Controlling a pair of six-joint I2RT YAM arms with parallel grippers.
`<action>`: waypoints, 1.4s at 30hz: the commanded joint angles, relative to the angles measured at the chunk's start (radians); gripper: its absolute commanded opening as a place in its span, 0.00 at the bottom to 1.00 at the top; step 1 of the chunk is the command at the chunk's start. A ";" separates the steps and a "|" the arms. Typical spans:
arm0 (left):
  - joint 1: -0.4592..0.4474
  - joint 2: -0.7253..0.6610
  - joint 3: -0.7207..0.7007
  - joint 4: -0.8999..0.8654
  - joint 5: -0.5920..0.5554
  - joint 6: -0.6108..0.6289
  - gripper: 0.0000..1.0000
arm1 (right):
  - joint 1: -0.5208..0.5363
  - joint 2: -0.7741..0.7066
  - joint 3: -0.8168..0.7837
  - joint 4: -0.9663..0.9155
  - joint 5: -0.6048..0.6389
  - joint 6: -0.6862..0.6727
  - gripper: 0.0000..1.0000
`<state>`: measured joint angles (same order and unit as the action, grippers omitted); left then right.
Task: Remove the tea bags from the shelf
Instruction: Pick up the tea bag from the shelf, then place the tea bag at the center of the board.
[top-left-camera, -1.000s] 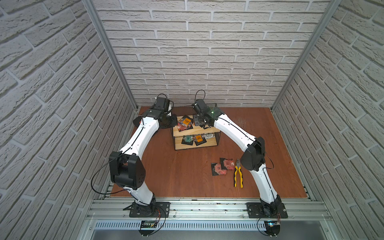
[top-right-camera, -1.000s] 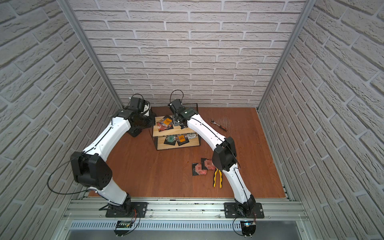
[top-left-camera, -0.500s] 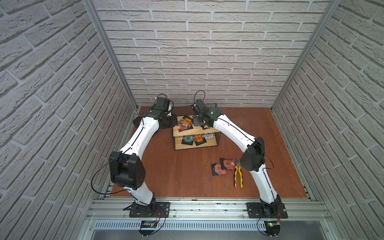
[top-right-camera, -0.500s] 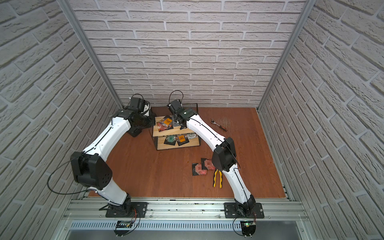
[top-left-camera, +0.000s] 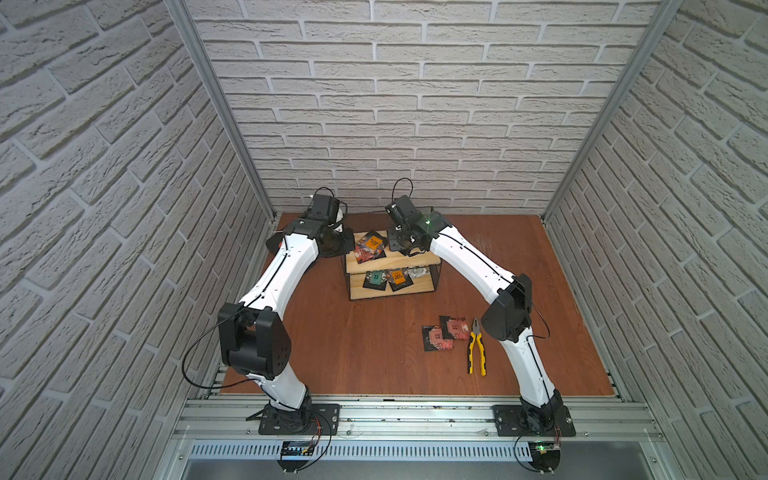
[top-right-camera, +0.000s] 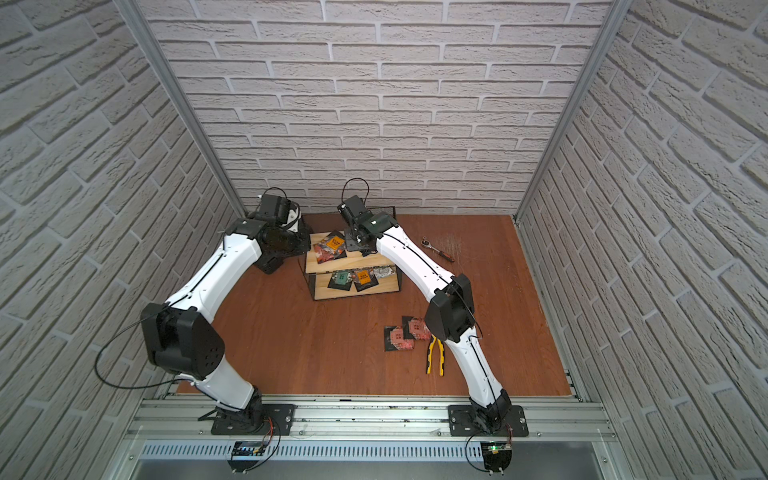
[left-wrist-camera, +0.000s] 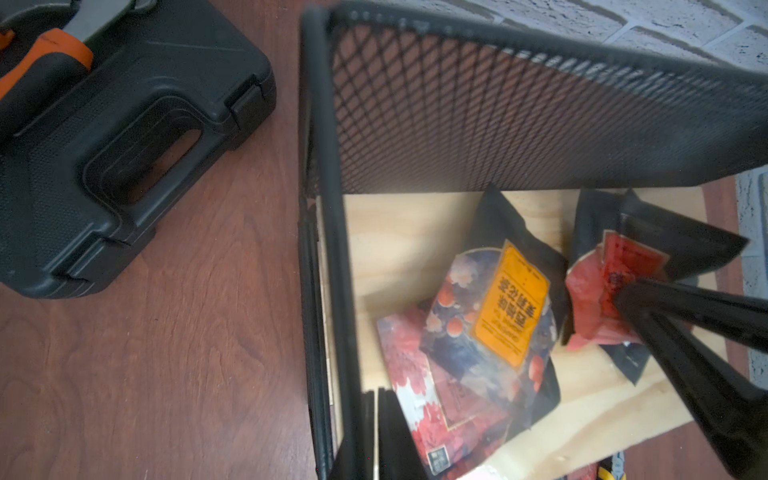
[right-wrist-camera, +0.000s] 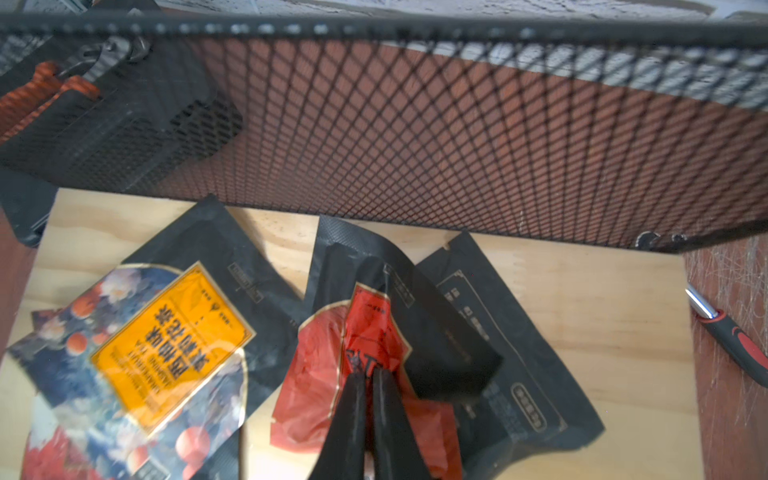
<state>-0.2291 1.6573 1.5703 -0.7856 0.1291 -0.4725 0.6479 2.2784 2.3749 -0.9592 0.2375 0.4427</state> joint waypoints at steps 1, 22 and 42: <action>0.008 0.015 0.029 0.016 0.010 0.008 0.09 | 0.001 -0.079 0.027 -0.016 -0.023 0.023 0.03; 0.008 0.024 0.045 0.008 0.011 0.010 0.09 | 0.001 -0.310 -0.137 0.022 -0.111 0.054 0.03; 0.009 0.042 0.069 -0.001 0.007 0.014 0.09 | 0.008 -0.976 -1.495 0.373 -0.252 0.160 0.03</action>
<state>-0.2245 1.6798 1.6070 -0.8146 0.1318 -0.4721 0.6518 1.3422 0.9478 -0.6708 0.0090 0.6064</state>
